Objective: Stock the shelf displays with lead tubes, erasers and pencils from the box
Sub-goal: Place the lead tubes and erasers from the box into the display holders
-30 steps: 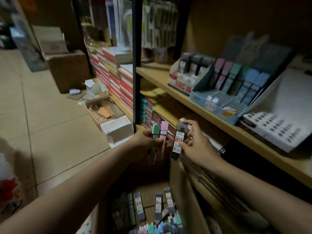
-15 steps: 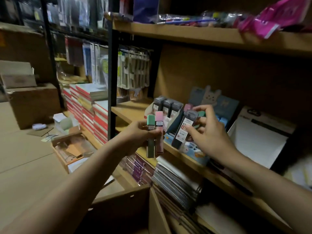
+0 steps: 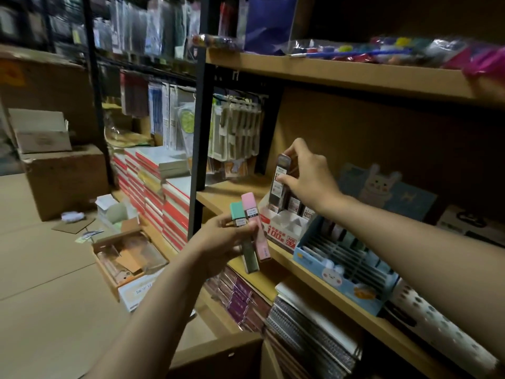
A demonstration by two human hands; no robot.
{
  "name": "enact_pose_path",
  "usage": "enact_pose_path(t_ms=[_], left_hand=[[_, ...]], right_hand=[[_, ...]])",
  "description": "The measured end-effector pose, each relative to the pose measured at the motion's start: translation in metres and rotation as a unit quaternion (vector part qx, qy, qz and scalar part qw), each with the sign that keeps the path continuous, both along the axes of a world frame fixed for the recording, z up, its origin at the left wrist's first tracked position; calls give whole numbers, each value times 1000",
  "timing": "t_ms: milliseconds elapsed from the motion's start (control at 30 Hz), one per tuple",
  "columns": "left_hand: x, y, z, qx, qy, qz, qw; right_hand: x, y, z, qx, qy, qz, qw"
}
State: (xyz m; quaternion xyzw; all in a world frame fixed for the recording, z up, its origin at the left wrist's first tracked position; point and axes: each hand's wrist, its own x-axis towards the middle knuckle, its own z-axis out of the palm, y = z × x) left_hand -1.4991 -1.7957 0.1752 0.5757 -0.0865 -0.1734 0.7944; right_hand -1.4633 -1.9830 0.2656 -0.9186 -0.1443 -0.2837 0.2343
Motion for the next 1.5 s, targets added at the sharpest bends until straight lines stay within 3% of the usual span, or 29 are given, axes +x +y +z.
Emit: enact_pose_path(t_ms=[333, 533, 700, 800, 900, 1000, 1100, 1267, 1400, 1500], left_hand=[[6, -3, -9, -20, -1, 14, 1000], [5, -10, -9, -14, 0, 16, 1000], [3, -14, -9, -15, 5, 10, 1000], [0, -17, -9, -8, 6, 9, 1000], [-3, -24, -9, -4, -2, 9, 1000], [-7, -33, -9, 12, -27, -8, 1000], [-14, -47, -7, 26, -56, -46, 997], [-26, -74, -11, 64, -105, -96, 988], [-30, -89, -15, 13, -60, -90, 994], [-29, -95, -18, 33, -60, -82, 994]], right_hand=[[33, 0, -29, -97, 15, -61, 993], [32, -3, -43, -200, -52, -132, 969], [28, -6, -50, -218, -48, -142, 964], [18, -9, -44, -185, -39, -140, 972], [-2, -19, -37, -84, -32, -98, 991], [-33, -28, -35, 33, 53, 5, 998], [-61, -33, -39, 91, 144, 52, 984], [-89, -55, -43, 106, 146, 5, 984], [-102, -95, -13, 137, 107, -42, 984], [-104, -124, 16, 150, 74, -82, 983]])
